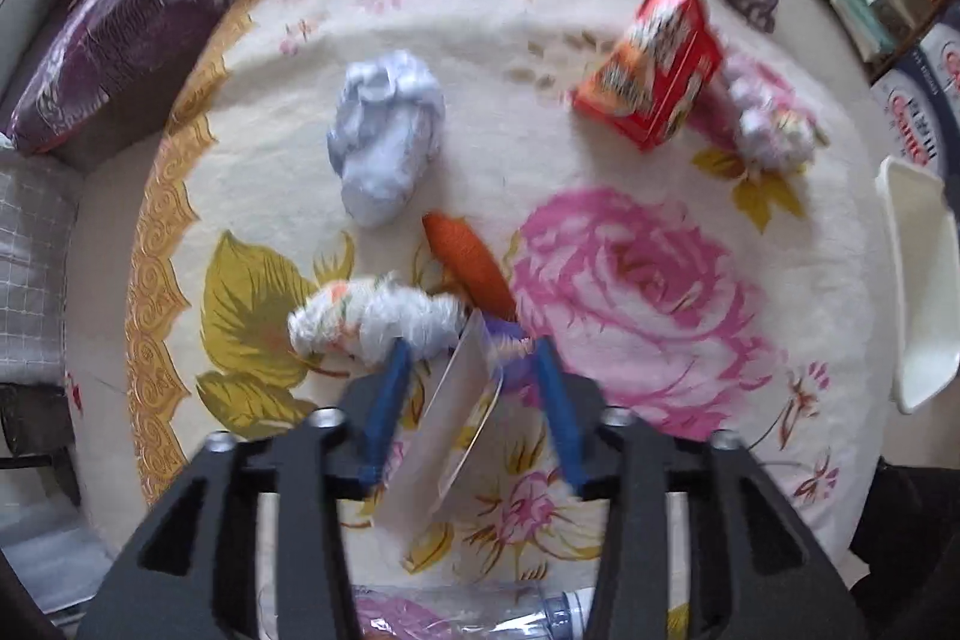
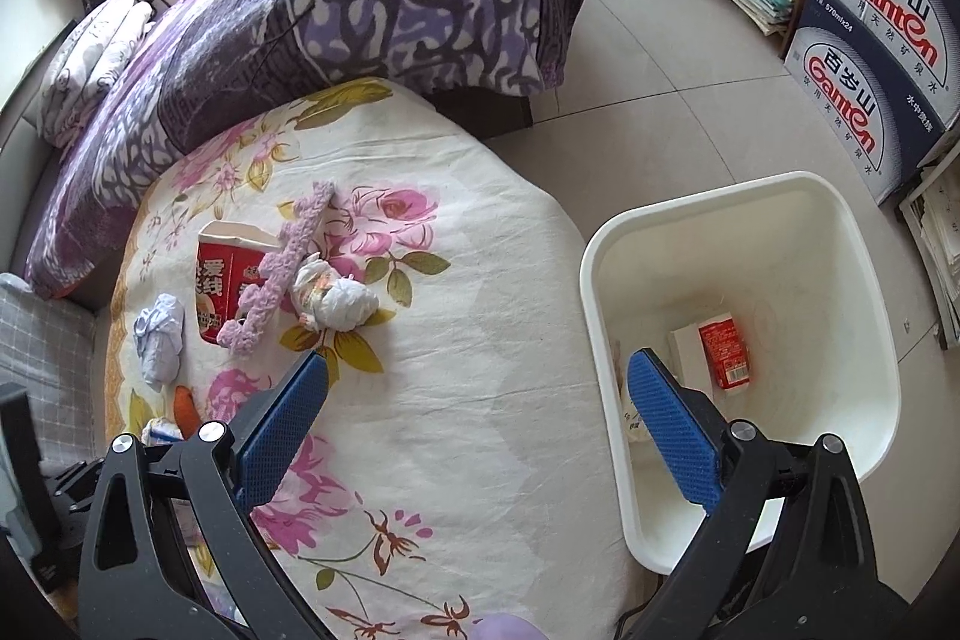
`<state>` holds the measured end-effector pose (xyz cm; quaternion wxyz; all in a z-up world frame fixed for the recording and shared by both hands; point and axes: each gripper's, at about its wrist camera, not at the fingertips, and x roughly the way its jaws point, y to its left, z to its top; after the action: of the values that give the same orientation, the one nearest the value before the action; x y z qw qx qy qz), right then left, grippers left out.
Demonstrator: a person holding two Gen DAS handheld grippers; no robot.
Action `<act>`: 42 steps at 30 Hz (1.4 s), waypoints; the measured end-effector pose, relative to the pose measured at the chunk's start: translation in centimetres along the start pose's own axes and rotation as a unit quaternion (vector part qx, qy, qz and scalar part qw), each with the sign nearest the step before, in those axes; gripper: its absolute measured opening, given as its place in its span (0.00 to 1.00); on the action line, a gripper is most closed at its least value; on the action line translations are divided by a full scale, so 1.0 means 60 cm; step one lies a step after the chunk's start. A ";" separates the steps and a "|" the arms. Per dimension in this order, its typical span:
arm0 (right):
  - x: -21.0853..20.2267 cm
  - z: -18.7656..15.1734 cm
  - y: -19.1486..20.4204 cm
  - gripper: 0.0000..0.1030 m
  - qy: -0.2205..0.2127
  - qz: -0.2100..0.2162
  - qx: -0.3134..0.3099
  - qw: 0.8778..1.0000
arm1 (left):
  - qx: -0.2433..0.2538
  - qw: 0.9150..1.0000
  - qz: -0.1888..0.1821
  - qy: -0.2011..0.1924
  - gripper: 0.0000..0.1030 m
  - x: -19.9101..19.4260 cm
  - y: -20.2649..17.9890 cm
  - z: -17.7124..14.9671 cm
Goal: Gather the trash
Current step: 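Grasp the blue box edge with the left gripper, then reach the right gripper toward the clear plastic bottle while the left holds the blue box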
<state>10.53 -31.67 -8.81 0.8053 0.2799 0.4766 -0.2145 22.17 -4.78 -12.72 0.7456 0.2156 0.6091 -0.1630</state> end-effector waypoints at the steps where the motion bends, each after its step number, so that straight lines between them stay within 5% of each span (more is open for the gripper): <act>1: 0.001 0.000 0.002 0.93 0.000 0.000 -0.003 1.000 | 0.002 1.000 -0.001 0.011 0.49 0.009 0.000 -0.004; 6: -0.003 0.000 0.017 0.93 -0.002 0.007 -0.022 1.000 | -0.019 1.000 -0.007 0.012 0.45 0.023 0.019 -0.025; 8: -0.006 -0.002 0.027 0.93 -0.004 0.009 -0.035 0.999 | -0.023 1.000 -0.010 -0.005 0.22 0.009 0.023 -0.032; 10: -0.007 -0.009 0.039 0.93 -0.005 0.013 -0.053 0.998 | -0.036 0.998 -0.033 -0.026 0.10 -0.015 0.030 -0.042; 14: -0.002 -0.028 0.072 0.93 0.007 0.044 -0.111 0.993 | -0.080 0.993 -0.042 -0.079 0.06 -0.075 0.054 -0.074; 16: 0.000 -0.052 0.103 0.93 0.014 0.065 -0.170 0.983 | -0.131 0.983 -0.056 -0.115 0.06 -0.112 0.084 -0.097; 19: -0.010 -0.112 0.163 0.93 0.028 0.112 -0.285 0.952 | -0.218 0.956 -0.093 -0.171 0.06 -0.166 0.130 -0.132; 26: -0.055 -0.314 0.288 0.93 0.016 0.192 -0.557 0.808 | -0.366 0.870 -0.149 -0.296 0.06 -0.259 0.254 -0.234; 30: -0.039 -0.385 0.332 0.93 0.054 0.202 -0.610 0.764 | -0.421 0.832 -0.162 -0.323 0.06 -0.274 0.317 -0.284; 33: -0.028 -0.428 0.369 0.93 0.062 0.191 -0.647 0.736 | -0.435 0.818 -0.150 -0.346 0.06 -0.300 0.346 -0.313; 37: -0.025 -0.469 0.409 0.93 0.079 0.190 -0.668 0.715 | -0.447 0.802 -0.148 -0.366 0.06 -0.317 0.368 -0.339; 40: -0.014 -0.495 0.429 0.92 0.085 0.177 -0.685 0.702 | -0.453 0.800 -0.139 -0.368 0.06 -0.324 0.378 -0.350; 41: -0.009 -0.502 0.432 0.87 0.089 0.172 -0.690 0.697 | -0.454 0.800 -0.138 -0.368 0.06 -0.323 0.380 -0.350; 42: -0.004 -0.508 0.434 0.68 0.096 0.168 -0.695 0.693 | -0.453 0.800 -0.140 -0.367 0.06 -0.324 0.381 -0.352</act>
<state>6.59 7.89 -14.04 0.7423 -0.2653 0.5099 0.3445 12.04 25.34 5.61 0.8950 -0.3105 0.3180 -0.0379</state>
